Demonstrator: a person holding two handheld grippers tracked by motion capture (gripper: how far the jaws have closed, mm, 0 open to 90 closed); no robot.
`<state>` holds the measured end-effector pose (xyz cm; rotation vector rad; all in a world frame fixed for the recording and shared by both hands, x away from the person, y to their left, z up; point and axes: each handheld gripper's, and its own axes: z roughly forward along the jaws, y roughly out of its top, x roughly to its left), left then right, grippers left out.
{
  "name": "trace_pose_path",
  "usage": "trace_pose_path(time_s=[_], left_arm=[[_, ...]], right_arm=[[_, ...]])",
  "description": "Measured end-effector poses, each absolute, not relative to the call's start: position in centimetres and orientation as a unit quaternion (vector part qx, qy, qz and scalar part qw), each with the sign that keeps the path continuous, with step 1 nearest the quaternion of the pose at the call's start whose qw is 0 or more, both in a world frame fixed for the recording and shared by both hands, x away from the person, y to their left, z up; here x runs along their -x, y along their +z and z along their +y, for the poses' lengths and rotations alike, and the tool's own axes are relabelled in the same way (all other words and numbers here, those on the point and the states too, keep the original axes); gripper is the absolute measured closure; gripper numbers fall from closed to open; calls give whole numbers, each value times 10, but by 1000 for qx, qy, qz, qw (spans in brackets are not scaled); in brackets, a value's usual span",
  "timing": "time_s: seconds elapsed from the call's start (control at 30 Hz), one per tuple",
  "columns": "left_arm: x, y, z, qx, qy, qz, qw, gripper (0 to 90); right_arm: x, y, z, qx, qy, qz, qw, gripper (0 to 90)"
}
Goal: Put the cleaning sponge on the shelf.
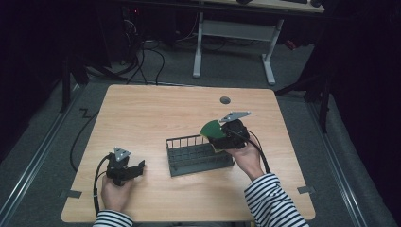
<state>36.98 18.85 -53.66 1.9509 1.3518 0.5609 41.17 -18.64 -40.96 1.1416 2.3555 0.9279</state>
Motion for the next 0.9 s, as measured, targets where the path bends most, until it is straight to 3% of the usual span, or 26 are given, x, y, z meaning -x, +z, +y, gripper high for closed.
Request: trace_pose_path(time_s=[0.9], left_arm=[[-370, -537, 189, -750, 214, 521, 347, 255]], right_arm=[[-411, -420, -180, -402, 304, 844, 185, 303]])
